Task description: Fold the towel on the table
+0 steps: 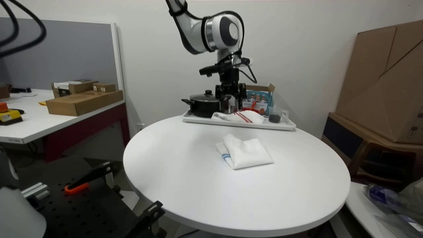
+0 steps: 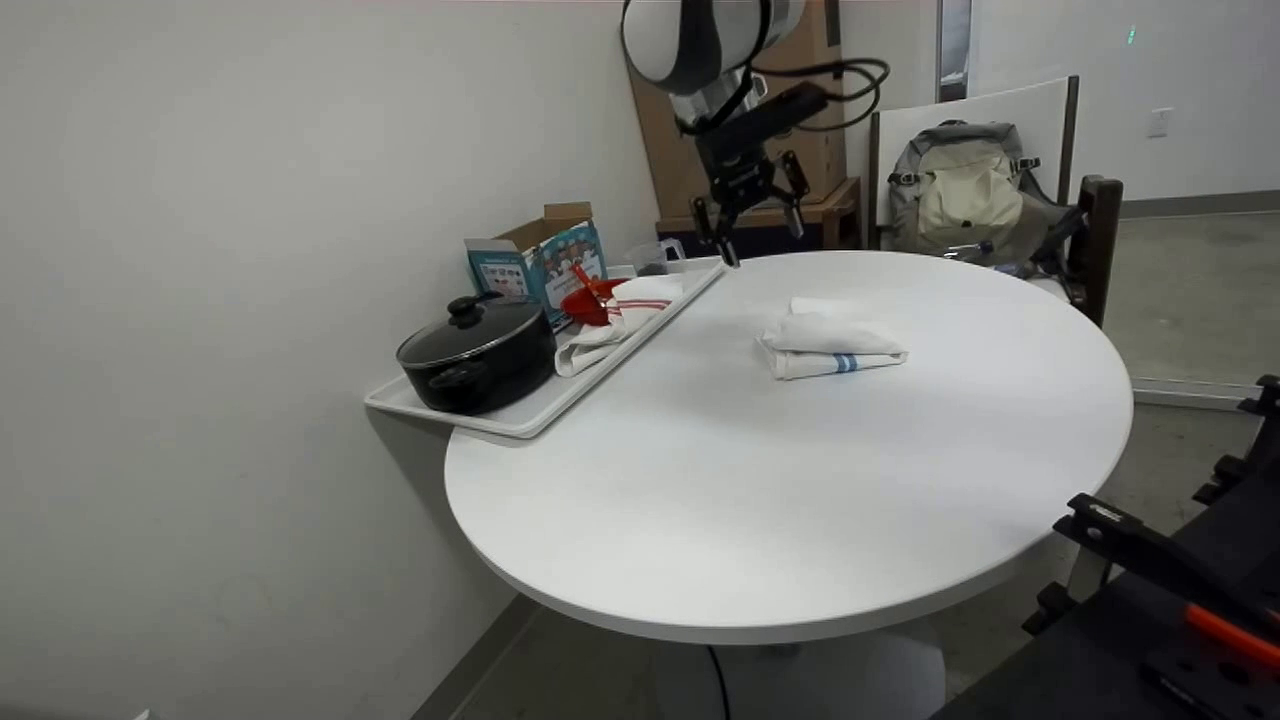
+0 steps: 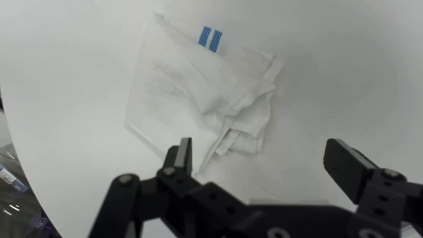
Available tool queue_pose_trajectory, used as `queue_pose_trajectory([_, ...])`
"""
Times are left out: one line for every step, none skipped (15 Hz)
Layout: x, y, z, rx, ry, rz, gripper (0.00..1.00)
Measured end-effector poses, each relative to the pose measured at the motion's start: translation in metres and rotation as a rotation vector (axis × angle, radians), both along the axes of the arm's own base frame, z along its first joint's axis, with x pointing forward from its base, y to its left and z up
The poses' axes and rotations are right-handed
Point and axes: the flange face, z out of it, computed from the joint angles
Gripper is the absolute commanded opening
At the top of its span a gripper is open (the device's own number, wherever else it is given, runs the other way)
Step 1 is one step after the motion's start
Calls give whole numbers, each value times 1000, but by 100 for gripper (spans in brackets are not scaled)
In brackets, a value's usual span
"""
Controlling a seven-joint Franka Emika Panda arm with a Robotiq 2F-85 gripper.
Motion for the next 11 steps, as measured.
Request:
queue_pose_trajectory([-10, -9, 14, 8, 6, -4, 100])
queue_pose_trajectory([-22, -19, 27, 13, 14, -5, 100])
queue_pose_trajectory([-36, -29, 39, 15, 25, 0, 100])
queue_pose_trajectory([-50, -38, 49, 15, 37, 10, 100])
queue_pose_trajectory([-65, -46, 58, 8, 48, 28, 100])
queue_pose_trajectory([-80, -53, 65, -6, 56, 53, 100])
queue_pose_trajectory([-96, -59, 73, -28, 61, 78, 100])
queue_pose_trajectory([-112, -64, 80, -56, 61, 102, 100])
queue_pose_trajectory([-121, -66, 86, -58, 57, 101, 100])
queue_pose_trajectory([-122, -67, 89, -57, 53, 99, 100])
queue_pose_trajectory([-121, -67, 88, -57, 53, 100, 100])
